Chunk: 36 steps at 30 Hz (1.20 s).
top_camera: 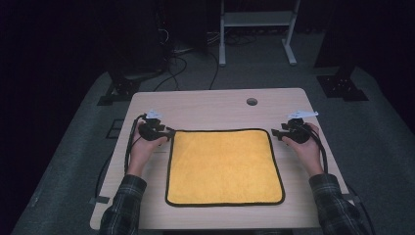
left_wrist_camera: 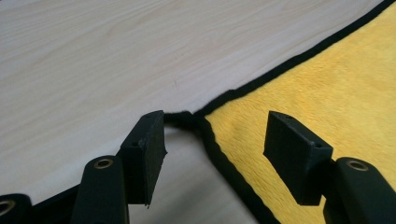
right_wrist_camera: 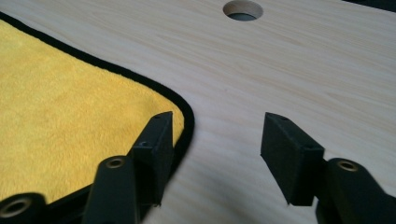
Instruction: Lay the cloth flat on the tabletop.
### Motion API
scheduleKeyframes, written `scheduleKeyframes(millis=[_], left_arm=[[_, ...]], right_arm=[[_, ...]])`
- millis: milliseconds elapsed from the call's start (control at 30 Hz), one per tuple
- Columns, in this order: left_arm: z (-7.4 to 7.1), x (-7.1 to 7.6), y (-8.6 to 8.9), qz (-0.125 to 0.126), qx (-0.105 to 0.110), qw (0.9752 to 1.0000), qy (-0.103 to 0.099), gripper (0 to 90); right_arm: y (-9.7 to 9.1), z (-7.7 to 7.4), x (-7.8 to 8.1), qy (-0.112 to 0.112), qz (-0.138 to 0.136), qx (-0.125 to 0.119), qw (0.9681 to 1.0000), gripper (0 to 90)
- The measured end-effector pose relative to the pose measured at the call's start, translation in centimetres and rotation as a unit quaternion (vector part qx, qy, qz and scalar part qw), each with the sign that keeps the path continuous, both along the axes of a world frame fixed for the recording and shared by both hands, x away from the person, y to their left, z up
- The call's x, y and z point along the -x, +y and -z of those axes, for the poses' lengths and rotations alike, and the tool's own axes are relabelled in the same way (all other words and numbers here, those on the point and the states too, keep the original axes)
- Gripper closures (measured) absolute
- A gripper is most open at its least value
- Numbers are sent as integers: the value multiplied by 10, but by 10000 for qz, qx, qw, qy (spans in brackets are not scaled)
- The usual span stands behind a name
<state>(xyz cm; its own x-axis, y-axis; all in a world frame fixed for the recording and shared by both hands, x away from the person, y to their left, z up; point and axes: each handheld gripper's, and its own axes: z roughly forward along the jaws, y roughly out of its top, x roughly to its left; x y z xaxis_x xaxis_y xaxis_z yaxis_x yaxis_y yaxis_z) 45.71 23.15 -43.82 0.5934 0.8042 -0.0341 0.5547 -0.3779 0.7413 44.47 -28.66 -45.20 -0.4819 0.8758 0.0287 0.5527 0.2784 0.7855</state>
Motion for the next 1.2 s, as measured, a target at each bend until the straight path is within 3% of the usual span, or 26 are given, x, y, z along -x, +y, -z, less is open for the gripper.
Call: scheduleKeyframes(millis=[200,300,433,600,667,900,1100,1200], left_arm=[[0,24,6,-137,127,9997,-143,381],[-4,36,9,-224,315,9992,-138,364],[-4,50,11,-294,365,9988,-103,354],[0,65,11,-360,367,9986,-99,381],[1,70,10,-359,266,9989,-142,405],[6,87,9,-92,275,9993,-215,452],[9,104,6,-43,207,9995,-255,462],[13,111,6,18,146,9998,-165,467]], right_arm=[[-14,3,21,91,17,134,9999,370],[-21,4,32,161,103,170,9997,355],[-28,8,47,344,204,257,9989,329],[-36,14,63,407,354,414,9977,292],[-40,16,68,425,402,370,9976,270],[-46,27,81,597,449,399,9964,212],[-49,34,92,294,439,230,9983,161],[-49,34,96,292,492,226,9981,156]])
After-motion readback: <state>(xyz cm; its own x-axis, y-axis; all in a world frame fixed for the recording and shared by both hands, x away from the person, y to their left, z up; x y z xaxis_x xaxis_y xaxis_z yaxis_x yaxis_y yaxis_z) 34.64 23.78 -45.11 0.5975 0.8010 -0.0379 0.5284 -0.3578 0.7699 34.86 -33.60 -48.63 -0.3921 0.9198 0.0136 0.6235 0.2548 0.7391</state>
